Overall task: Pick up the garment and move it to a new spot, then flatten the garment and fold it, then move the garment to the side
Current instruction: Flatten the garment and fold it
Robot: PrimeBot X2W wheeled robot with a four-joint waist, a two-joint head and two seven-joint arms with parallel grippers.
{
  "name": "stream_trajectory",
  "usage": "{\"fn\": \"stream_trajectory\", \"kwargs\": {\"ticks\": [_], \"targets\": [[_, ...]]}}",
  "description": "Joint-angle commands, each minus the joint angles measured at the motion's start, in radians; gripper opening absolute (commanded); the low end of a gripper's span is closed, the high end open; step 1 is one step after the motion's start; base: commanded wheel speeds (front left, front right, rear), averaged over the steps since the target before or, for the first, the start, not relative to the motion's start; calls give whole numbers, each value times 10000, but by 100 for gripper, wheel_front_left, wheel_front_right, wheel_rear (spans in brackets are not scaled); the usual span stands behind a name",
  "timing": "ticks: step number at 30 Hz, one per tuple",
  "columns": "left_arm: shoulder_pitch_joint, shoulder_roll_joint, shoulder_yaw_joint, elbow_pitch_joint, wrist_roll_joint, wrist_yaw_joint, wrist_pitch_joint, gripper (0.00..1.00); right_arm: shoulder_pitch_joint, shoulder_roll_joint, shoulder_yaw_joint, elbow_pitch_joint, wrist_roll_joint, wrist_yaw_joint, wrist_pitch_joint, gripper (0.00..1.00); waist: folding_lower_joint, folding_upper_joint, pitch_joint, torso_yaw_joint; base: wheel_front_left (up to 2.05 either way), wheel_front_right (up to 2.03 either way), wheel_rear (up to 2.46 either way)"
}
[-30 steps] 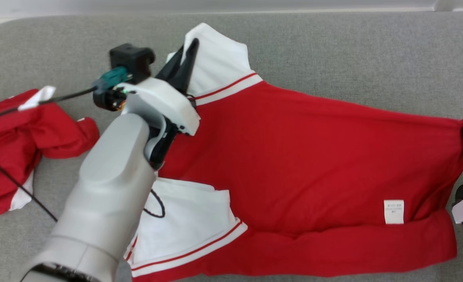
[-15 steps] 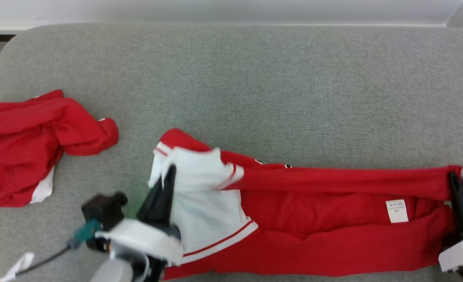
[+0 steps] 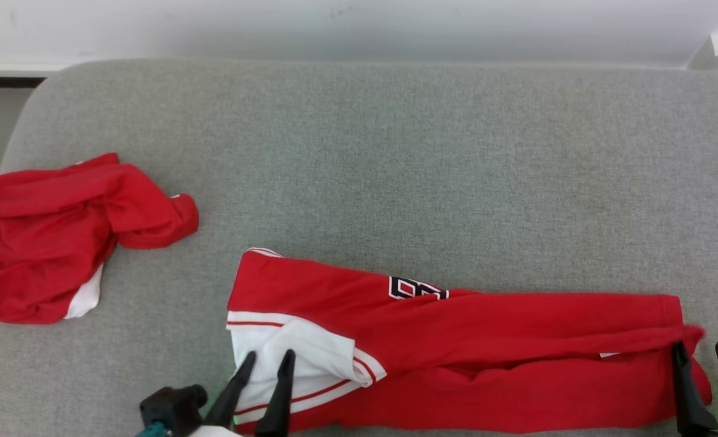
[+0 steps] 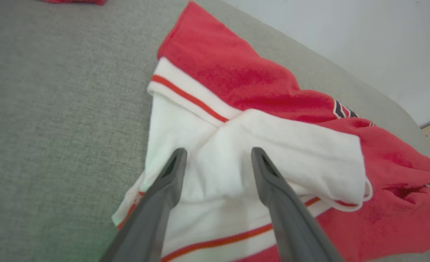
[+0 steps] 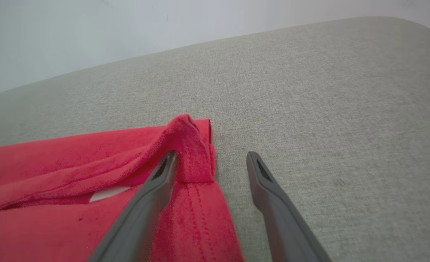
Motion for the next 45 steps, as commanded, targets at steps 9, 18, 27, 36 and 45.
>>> {"fn": "stream_trajectory", "kwargs": {"ticks": [9, 18, 27, 36, 45], "targets": [[-22, 730, 611, -893, 1535, 1103, -1182, 100, 703, 548, -665, -2274, -1221, -26, 137, 100, 1, 0, -692, -177, 0, 0, 0], [-1020, 1572, 879, -1583, 2624, 1401, -1136, 100, 229, 932, -888, -3712, -2179, -26, 993, 100, 1, 0, -906, -144, 0, 0, 0], [-1433, 1721, 823, -1361, 2636, 1284, -984, 100, 133, 1005, -697, -3829, -2298, -26, 1232, 100, 1, 0, -829, -166, 0, 0, 0], [-1600, 1478, 813, -1292, 2582, 1303, -1231, 100, 192, 946, -836, -3276, -2146, -26, 1211, 100, 1, 0, -691, 81, 0, 0, 0], [-1797, 1177, 725, -1066, 2587, 1192, -1407, 100, 125, 605, -990, -276, -1527, -27, 815, 100, 1, 0, -425, 452, 0, 0, 0]]}}
